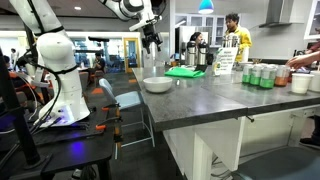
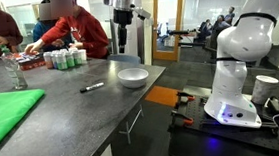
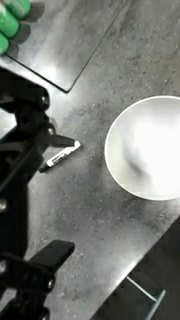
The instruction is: Put the black marker inside the grey bowl
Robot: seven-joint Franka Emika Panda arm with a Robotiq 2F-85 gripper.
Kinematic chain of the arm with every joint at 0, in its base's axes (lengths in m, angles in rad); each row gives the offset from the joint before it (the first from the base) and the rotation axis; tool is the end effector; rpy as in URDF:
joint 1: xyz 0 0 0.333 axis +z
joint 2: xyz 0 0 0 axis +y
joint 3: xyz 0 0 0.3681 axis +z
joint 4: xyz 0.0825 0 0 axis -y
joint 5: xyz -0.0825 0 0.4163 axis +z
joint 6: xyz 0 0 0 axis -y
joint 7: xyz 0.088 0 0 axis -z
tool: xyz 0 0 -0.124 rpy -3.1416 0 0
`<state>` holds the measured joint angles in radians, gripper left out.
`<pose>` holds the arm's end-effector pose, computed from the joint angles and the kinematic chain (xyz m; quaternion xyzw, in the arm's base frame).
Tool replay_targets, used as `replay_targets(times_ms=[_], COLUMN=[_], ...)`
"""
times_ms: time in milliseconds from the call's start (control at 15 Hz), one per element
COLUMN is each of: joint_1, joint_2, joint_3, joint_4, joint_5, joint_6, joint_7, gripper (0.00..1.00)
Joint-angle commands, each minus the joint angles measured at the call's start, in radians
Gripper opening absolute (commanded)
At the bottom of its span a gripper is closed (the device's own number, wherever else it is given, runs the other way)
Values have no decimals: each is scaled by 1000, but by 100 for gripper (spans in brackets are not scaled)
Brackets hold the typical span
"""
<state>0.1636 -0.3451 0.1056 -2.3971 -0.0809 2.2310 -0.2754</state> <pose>0.4527 0.1237 0.4807 0.9524 0.2871 0.0877 0.0523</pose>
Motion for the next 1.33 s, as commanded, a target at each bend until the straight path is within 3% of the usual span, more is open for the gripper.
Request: replay_targets(times_ms=[0,267,333,667,1067,1267], joint_1=[2,6,-7,-10,-60,-83], joint_2=[-4,4,102,304,566,653], joint_3=[-7,-16,-45,-81,-16,11], joint_4=[1,4,104,325,576,652], joint_5=[-2,7,4,41,97,77], joint_6=[-3,2,6,-27,-59,-82], joint_7=[-6,-34,-93,-325,-641,-699], gripper=[100,100,100,100,100,100])
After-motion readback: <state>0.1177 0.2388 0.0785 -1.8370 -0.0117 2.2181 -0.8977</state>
